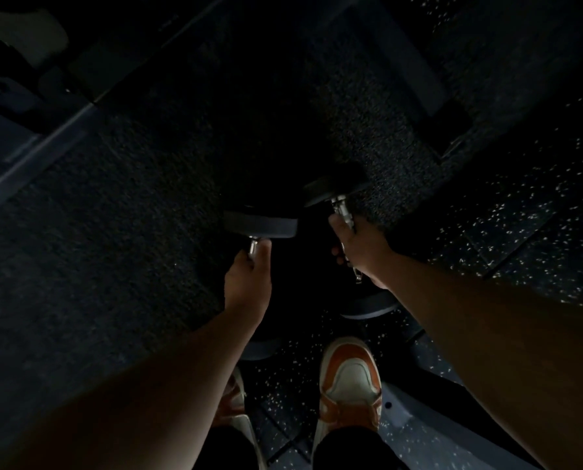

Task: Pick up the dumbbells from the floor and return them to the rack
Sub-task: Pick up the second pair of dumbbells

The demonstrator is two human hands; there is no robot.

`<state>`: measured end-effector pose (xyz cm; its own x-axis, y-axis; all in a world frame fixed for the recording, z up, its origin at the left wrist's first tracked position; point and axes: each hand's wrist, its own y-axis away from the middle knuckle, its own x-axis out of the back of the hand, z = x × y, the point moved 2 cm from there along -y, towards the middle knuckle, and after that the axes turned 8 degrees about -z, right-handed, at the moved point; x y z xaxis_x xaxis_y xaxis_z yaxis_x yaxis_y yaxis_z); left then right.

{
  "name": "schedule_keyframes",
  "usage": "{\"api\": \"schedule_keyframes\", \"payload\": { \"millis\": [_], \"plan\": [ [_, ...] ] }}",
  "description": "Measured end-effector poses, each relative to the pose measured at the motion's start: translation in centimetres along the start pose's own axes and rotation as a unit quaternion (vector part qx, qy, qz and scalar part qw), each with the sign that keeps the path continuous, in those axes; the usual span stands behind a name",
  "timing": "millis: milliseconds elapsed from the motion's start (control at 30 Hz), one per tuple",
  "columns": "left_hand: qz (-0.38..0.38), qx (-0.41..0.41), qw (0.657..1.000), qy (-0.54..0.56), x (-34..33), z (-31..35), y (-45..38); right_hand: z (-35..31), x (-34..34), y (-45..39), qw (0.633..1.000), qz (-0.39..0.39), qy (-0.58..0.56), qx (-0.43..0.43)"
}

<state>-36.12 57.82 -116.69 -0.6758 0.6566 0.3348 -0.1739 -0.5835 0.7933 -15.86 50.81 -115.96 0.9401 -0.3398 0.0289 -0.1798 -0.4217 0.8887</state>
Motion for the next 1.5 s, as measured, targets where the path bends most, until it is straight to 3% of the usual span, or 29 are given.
{"api": "schedule_keyframes", "payload": {
  "millis": [200, 367, 600, 833, 1100, 1333, 1500],
  "plan": [
    [-0.018, 0.051, 0.994, 0.092, 0.6, -0.4, -0.2, 0.5, -1.7, -0.3, 1.0, 0.021, -0.008, 0.019],
    [0.0, 0.008, 0.997, 0.075, 0.2, 0.5, 0.9, 0.6, -2.9, 0.0, 0.99, 0.087, 0.096, 0.059],
    [0.01, 0.012, 0.998, 0.068, 1.4, 2.7, 5.3, 0.4, -3.2, 5.9, 0.983, 0.121, 0.124, 0.055],
    [-0.01, 0.017, 0.997, 0.077, 4.6, 9.9, 17.8, -1.4, -2.6, 20.5, 0.988, 0.13, 0.069, 0.04],
    [-0.03, -0.023, 0.996, 0.08, 9.5, 21.5, 34.6, -10.0, -0.2, 40.6, 0.987, 0.152, -0.015, 0.051],
    [-0.053, -0.112, 0.989, 0.086, 15.1, 30.5, 47.4, -17.0, 1.7, 57.8, 0.975, 0.172, -0.099, 0.097],
    [-0.089, -0.162, 0.981, 0.057, 17.8, 34.3, 54.9, -18.3, 1.3, 67.9, 0.961, 0.204, -0.15, 0.115]
  ]
}}
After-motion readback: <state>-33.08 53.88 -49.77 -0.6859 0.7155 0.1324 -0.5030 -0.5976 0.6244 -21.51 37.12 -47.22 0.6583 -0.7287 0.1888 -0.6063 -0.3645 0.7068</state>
